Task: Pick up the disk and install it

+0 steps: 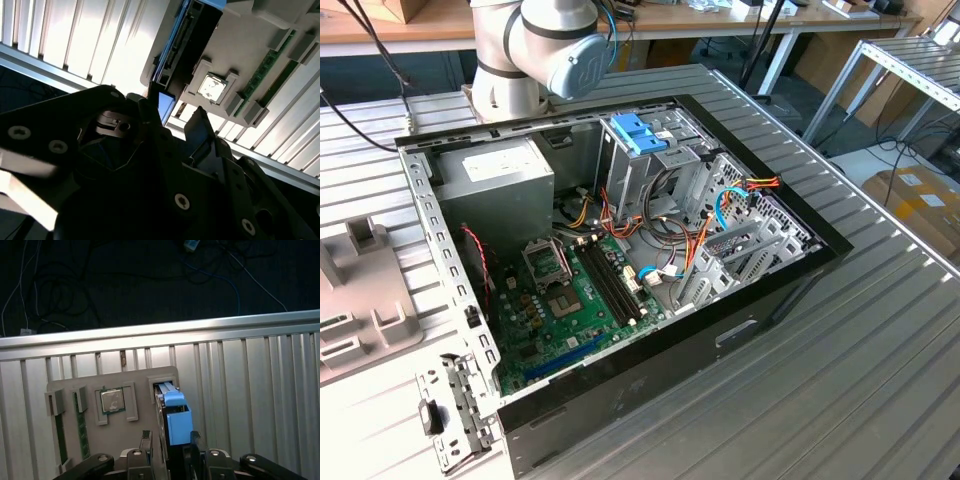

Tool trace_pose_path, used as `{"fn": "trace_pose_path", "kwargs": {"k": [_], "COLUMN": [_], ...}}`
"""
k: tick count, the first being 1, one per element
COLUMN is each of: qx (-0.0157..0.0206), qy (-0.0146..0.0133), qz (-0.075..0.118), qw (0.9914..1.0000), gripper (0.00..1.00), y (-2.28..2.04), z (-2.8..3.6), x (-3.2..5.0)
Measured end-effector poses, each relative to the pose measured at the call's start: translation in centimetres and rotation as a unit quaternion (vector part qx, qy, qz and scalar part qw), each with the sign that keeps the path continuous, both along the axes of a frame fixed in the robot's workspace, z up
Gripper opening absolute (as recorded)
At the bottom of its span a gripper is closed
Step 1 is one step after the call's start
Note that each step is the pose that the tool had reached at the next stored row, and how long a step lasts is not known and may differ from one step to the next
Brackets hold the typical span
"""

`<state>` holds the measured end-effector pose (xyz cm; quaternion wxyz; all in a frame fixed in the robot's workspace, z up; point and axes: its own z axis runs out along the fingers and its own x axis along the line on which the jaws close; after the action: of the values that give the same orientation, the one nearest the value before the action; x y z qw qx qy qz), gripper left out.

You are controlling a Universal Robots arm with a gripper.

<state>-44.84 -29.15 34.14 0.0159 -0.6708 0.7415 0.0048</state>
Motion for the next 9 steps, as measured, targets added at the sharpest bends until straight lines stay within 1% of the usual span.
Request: {"fn": "trace_pose_path", "kwargs": {"k": [1, 3, 9], "qx": [0.0001, 0.0003, 0.0009], "qy": [0.0, 0.0001, 0.0], "qz": [0.0, 0.0, 0.0], "qw": [1.0, 1.0, 1.0], "gripper": [0.44, 0.56, 0.56], "y": [0.0, 0.0, 0.0], "z": [0.0, 0.0, 0.0], "x": [0.0, 0.0, 0.0]}}
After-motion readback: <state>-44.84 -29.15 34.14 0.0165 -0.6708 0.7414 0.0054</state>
